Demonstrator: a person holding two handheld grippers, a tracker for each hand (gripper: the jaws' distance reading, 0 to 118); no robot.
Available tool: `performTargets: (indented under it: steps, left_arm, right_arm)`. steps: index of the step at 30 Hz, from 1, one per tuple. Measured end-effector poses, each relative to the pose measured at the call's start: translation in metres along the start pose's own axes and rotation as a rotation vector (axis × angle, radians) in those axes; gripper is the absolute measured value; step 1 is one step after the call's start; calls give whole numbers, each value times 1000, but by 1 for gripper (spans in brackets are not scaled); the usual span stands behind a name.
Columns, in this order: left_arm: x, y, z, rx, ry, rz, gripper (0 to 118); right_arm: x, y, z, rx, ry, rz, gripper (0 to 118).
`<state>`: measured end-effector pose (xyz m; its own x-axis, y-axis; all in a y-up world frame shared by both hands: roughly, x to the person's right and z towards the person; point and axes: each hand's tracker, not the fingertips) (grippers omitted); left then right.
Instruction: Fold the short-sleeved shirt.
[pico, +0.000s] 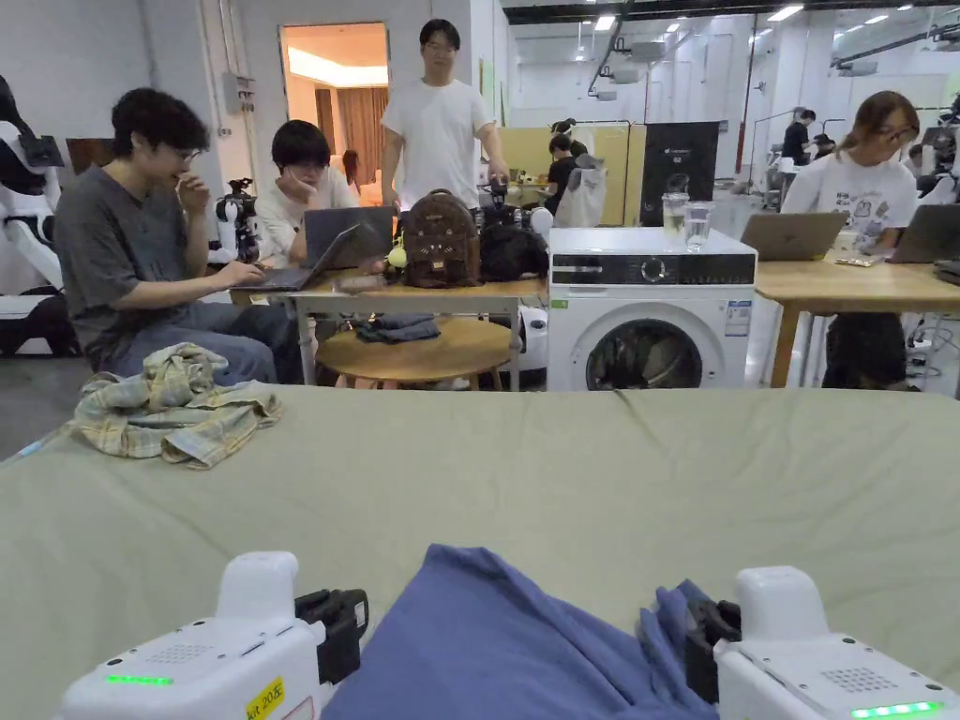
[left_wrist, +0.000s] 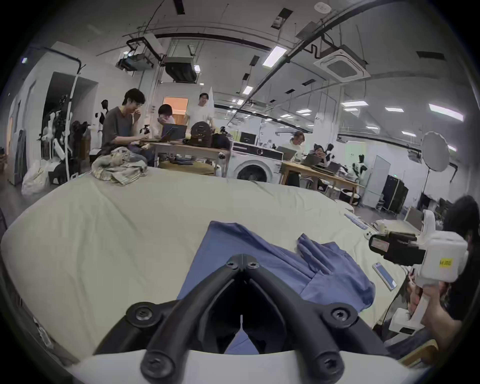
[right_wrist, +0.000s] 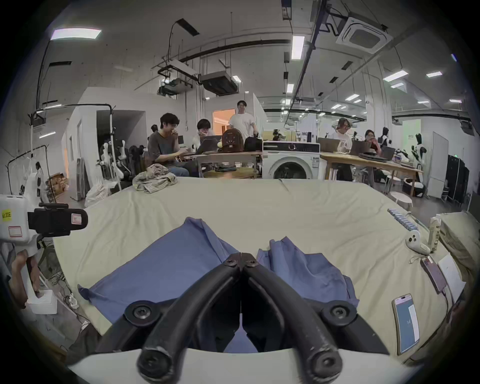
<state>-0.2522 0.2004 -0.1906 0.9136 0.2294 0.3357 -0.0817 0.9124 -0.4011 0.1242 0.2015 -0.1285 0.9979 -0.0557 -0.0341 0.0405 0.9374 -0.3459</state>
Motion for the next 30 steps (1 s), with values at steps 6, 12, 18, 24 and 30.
performTargets:
  steps: [6,12,18,24,30]
  left_arm:
    - [-29,-16,38,-139,89,77,0]
    - [-71,-75,39,-341,107,350,48]
    - [-75,-111,9,-475,150,320,36]
    - [-63,-111,-17,-558,174,182,2]
    - [-51,-104,-17,-587,169,103,2]
  right_arm:
    - [13,-3,3,-7,27,-23,0]
    - [21,-14,-7,-55,84,-77,0]
    - [35,-24,-2,-70,61,-58,0]
    - [77,-24,4,-79,1,-121,0]
    - [154,12,-41,-287,-58,-132,57]
